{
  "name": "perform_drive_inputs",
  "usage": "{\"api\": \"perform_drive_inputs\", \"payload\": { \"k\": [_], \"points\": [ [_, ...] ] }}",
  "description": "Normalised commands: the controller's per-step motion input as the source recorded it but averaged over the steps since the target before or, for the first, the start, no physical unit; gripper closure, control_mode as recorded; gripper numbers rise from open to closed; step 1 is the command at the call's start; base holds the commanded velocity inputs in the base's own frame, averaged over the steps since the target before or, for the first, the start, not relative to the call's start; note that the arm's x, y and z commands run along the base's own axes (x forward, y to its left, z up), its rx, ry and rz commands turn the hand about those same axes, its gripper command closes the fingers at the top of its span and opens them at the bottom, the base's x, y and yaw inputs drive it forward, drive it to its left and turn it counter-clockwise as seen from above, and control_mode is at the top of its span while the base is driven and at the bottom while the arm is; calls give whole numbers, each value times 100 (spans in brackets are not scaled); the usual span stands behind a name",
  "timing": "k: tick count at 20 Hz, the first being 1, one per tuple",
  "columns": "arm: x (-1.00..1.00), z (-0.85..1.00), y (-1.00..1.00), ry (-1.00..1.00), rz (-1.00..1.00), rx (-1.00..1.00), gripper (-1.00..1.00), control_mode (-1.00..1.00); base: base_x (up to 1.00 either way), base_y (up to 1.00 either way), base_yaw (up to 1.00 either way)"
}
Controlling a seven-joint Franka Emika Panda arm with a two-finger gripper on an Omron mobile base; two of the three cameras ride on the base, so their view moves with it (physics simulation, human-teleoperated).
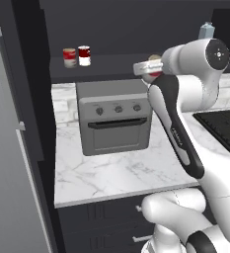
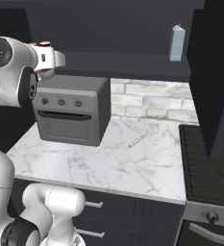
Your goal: Pick the cans from the counter and place them in their designated side in the cabinet.
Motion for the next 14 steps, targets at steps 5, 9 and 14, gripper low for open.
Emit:
{"api": "perform_drive_inputs", "payload": {
  "k": [5,9,14],
  "points": [
    [19,0,9,-2,1,0,100,-100,0,0,0],
    [19,0,5,-3,1,0,100,-100,0,0,0],
    [16,0,8,-3,1,0,100,-100,0,0,0]
  ]
}}
